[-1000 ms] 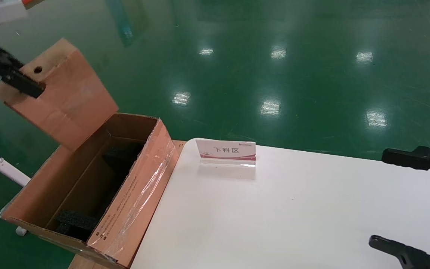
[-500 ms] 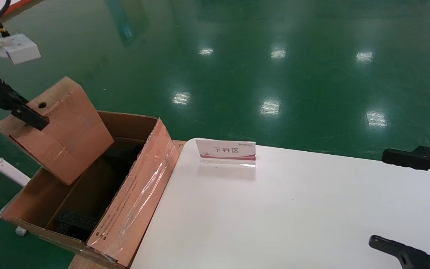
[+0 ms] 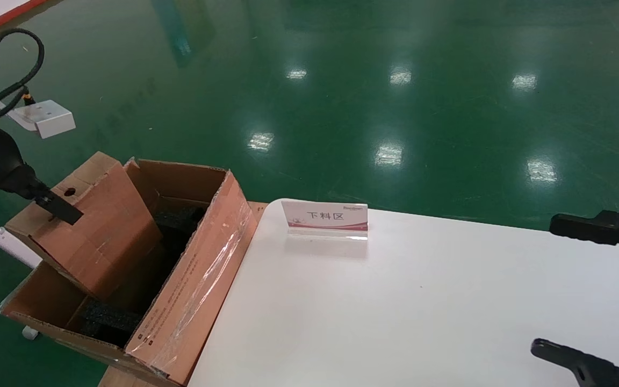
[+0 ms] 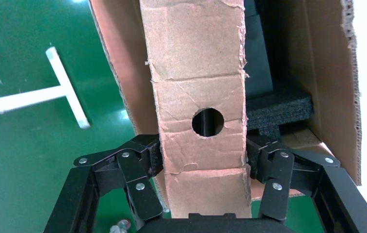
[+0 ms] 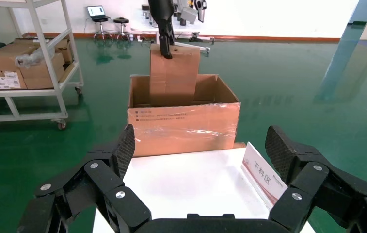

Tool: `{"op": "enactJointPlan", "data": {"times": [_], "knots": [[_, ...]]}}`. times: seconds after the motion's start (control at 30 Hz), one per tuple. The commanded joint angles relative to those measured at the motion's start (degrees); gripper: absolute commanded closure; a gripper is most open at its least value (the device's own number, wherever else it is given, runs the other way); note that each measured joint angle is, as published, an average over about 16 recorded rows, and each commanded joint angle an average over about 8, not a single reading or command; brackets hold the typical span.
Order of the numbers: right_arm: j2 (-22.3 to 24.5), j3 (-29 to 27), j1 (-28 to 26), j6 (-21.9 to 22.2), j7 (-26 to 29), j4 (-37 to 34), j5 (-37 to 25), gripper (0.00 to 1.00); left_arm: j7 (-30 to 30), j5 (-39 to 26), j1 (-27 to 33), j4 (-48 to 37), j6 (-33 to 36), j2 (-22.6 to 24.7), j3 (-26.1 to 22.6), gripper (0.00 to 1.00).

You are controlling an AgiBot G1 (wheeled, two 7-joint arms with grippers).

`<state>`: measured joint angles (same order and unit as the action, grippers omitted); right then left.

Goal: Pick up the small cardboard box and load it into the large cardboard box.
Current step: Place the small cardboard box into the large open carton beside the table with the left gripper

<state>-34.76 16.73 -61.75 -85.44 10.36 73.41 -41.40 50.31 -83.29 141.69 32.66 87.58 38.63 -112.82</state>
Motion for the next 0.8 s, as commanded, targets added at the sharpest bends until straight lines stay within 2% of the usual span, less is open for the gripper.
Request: {"op": "enactJointPlan", "data": {"times": [0.03, 0.4, 0.8], "knots": [[0.0, 0.01, 0.0, 0.0, 0.0, 0.0, 0.0, 0.0, 1.98, -0.27, -0.44, 1.69, -0.77, -0.74, -0.32, 1.0], [0.02, 0.04, -0.01, 0.02, -0.02, 0.0, 0.03, 0.0, 12.01, -1.4, -1.23, 10.57, -3.11, -3.72, -1.12, 1.0], [0.03, 0.08, -0.02, 0.04, -0.04, 0.0, 0.06, 0.0, 19.54, -4.21, -1.92, 18.2, -5.22, -6.11, -2.45, 1.0]]}}
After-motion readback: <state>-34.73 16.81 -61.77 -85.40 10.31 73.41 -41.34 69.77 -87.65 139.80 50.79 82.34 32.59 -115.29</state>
